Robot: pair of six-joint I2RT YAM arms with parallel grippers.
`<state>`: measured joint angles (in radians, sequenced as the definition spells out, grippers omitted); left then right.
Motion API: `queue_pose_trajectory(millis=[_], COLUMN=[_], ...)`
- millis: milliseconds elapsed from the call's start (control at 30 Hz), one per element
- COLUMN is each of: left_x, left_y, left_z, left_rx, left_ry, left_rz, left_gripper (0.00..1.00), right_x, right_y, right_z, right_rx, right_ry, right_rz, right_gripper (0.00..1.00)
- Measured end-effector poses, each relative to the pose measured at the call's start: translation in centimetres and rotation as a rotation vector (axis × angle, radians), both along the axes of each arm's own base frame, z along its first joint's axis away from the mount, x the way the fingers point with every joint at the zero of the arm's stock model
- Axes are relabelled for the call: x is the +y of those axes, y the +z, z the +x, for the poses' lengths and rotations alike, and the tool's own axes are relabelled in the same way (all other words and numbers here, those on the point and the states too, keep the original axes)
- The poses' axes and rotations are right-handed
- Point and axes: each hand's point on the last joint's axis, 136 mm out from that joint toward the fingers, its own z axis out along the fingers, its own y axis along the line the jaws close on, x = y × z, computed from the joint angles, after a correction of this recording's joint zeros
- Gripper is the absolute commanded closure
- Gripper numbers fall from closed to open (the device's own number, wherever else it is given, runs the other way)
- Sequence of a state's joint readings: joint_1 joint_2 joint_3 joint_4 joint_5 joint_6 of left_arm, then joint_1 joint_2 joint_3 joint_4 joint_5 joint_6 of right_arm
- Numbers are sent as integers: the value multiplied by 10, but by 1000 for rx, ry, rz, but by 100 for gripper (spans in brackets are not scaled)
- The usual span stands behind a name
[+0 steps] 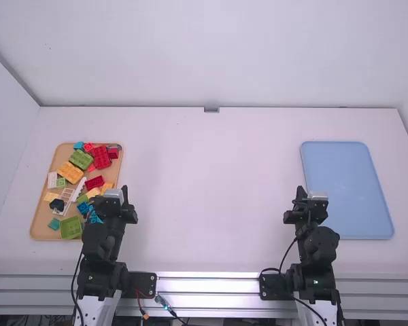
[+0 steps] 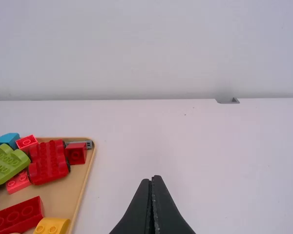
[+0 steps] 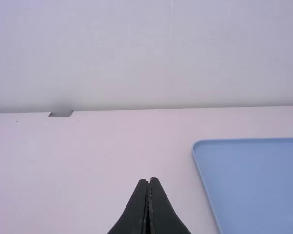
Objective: Assemble lego blocks to make yellow taxi
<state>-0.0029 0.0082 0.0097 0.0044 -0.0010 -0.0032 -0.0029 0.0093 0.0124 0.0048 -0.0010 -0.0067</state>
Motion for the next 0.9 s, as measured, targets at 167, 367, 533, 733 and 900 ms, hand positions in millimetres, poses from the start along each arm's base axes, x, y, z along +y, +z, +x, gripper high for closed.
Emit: queue_pose_trajectory(millis=[167,367,533,733,900], left_x=[0,0,3,7,19], left_y=[0,-6,-9,11,25], left_z=[0,1,1,3,8], left_rx=[0,27,82,132,194], left_ry=[0,2,16,43,91], left_rz=[-1,-1,-3,-21,-43], left_gripper=[98,94,89,81,72], right_x=[0,0,1,2,3], right_y=[0,-5,-10,8,20], right_z=[0,1,2,7,13], right_rx=[0,22,64,81,96], right_ry=[0,3,5,13,20], right_rz=[-1,0,-4,-6,-15], right_gripper=[98,94,89,80,72])
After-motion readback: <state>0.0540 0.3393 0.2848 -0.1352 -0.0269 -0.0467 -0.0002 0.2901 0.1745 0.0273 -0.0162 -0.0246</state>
